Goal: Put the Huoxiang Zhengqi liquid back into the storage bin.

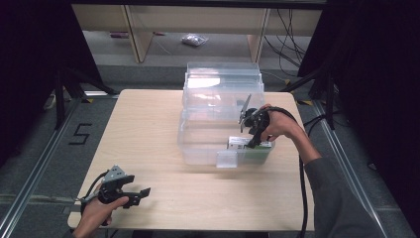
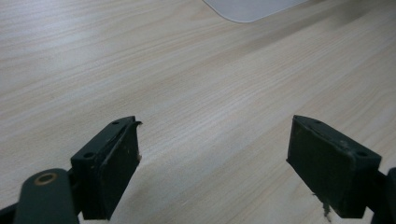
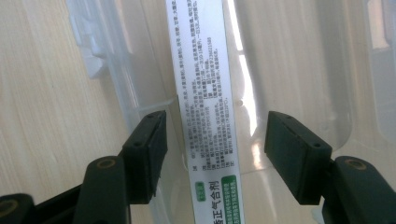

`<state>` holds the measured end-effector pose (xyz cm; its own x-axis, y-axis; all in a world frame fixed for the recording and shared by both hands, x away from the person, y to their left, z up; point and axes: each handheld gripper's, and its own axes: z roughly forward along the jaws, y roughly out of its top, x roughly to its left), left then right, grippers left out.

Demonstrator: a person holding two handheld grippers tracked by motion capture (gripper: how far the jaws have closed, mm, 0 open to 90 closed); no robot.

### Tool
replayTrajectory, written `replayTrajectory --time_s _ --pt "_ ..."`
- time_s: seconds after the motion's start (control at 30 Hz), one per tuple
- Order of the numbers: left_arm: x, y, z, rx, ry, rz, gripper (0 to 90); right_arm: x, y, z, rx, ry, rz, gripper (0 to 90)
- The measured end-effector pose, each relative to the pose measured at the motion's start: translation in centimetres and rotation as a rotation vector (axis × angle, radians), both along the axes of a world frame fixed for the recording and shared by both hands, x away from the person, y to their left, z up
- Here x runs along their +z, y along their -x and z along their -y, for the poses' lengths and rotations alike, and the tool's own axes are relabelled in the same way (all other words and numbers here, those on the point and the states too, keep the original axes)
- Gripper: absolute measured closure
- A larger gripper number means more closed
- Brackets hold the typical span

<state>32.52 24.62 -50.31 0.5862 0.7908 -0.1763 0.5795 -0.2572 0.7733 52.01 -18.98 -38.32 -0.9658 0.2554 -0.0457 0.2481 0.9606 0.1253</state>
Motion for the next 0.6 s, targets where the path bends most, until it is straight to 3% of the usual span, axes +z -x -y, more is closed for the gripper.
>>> replayTrajectory --time_s 0.17,0.2,0.4,0.43,0.47,0.5,0.53,0.6 --pt "0.0 0.0 0.0 0.001 0.002 0.0 16.0 0.7 0.4 0.3 -0.058 -0.02 0.014 38.3" --pt "0.0 0.0 0.0 0.001 0.001 0.0 16.0 0.7 0.2 0.5 -0.024 -0.034 0.007 38.5" --pt "0.0 0.0 0.0 0.003 0.002 0.001 16.0 1.4 0.6 1.1 -0.042 -0.06 0.023 38.5" --pt "0.0 0.0 0.0 0.003 0.002 0.001 16.1 1.5 0.7 1.1 -0.065 -0.061 0.023 38.4" --pt "0.0 0.0 0.0 0.005 0.007 0.001 16.0 1.6 0.7 1.2 -0.051 -0.07 0.028 38.0" --pt "0.0 0.0 0.1 0.007 0.008 0.0 16.1 1.7 0.9 1.2 -0.082 -0.09 0.012 37.8" --pt "-0.1 0.0 0.1 0.008 0.01 0.002 16.0 1.8 0.8 1.4 -0.06 -0.085 0.027 37.8" --pt "-0.1 0.0 0.1 0.007 0.01 0.001 16.1 2.0 1.0 1.5 -0.087 -0.106 0.018 37.6"
